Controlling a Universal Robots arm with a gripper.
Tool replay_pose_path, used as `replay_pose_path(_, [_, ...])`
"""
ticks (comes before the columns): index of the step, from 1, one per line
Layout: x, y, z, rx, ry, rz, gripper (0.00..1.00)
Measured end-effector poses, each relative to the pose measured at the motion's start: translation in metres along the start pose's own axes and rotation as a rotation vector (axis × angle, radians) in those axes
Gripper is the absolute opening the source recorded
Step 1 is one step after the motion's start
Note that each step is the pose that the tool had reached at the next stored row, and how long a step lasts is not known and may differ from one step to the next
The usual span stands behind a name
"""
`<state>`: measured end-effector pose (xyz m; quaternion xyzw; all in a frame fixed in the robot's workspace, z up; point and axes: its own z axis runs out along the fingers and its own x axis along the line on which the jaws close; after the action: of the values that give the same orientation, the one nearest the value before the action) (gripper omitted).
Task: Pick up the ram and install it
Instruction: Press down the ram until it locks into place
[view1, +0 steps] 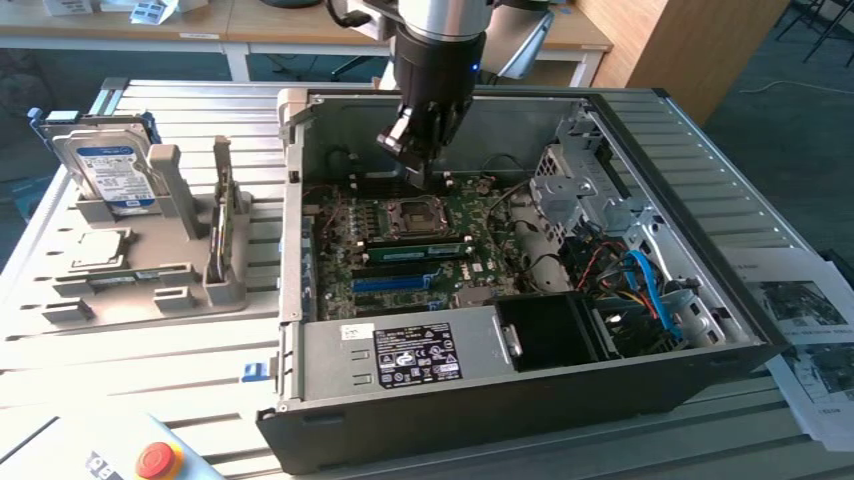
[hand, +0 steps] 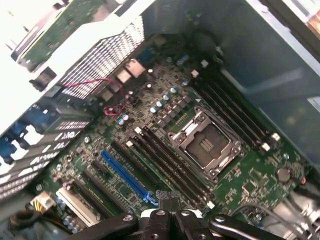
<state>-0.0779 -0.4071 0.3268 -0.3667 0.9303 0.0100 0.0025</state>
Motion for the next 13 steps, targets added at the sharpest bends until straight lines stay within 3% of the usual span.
replay_pose_path(13, [0.0, 0.0, 0.0001, 0.0028, -0.0039, 0.236, 0.1])
